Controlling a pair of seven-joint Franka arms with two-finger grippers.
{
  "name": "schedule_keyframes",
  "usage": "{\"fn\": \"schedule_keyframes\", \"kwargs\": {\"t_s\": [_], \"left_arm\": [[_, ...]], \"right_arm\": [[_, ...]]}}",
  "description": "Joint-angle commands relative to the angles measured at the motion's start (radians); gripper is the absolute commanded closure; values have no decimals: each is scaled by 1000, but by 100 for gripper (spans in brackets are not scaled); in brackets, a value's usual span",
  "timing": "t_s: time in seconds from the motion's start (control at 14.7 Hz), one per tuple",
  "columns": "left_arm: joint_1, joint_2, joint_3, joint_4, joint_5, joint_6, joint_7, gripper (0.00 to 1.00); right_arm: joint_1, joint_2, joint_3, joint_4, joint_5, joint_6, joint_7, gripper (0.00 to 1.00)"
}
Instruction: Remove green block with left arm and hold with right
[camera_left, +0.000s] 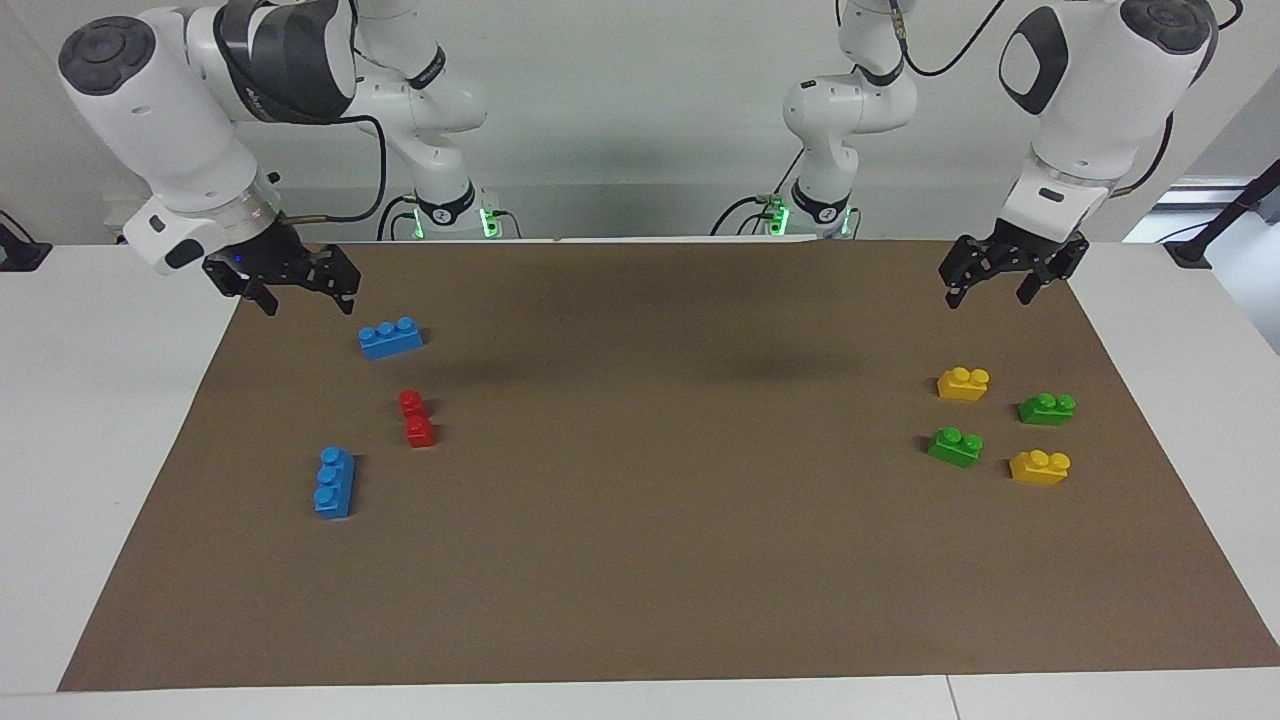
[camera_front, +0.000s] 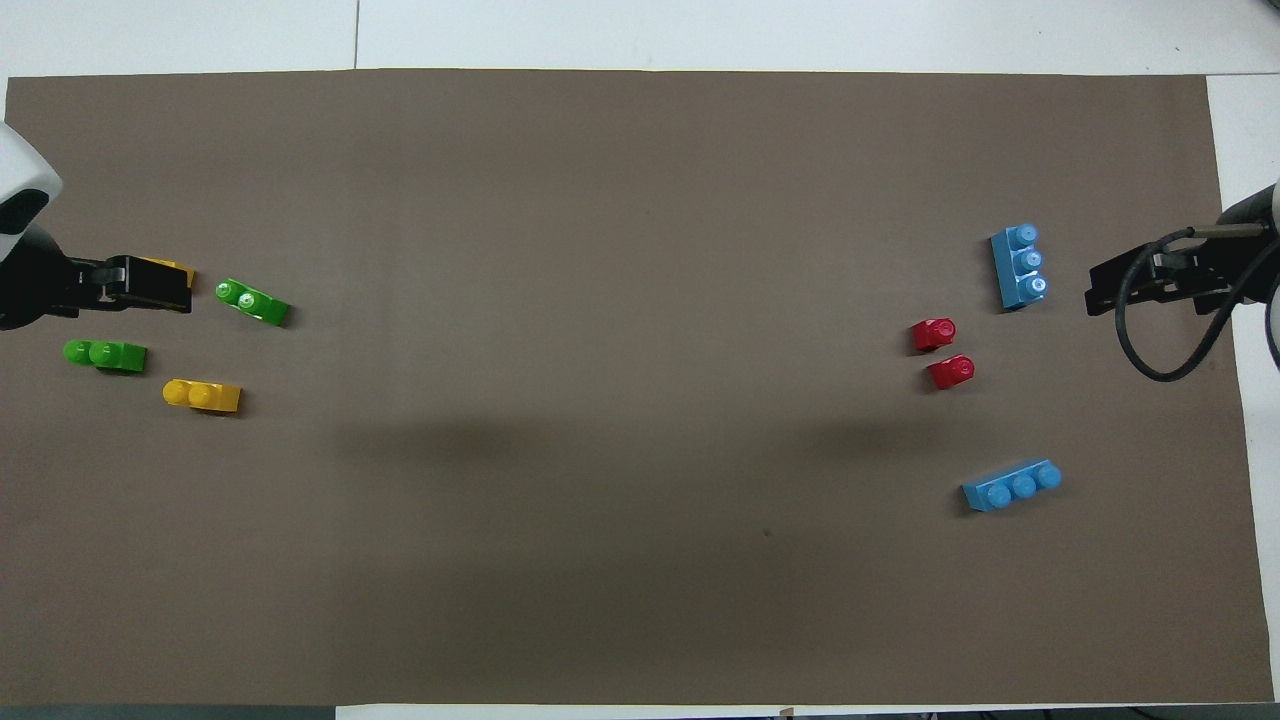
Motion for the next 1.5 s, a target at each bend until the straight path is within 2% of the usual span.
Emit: {"fn": "schedule_keyframes", "kwargs": {"t_s": [0.0, 0.2, 0.54, 1.43], "left_arm": [[-28, 1, 35, 21, -6, -42, 15, 0], [-37, 9, 57, 73, -61, -71, 12, 0], [-43, 4, 60, 64, -58, -94, 10, 0], [-39, -2, 52, 69, -56, -118, 15, 0]], "right_arm": [[2, -18, -6, 3, 14, -23, 17, 0], [0, -18, -7, 14, 14, -12, 20, 0], [0, -12, -32, 29, 18, 18, 44, 0], [0, -14, -26, 29, 14, 17, 40, 0]]}}
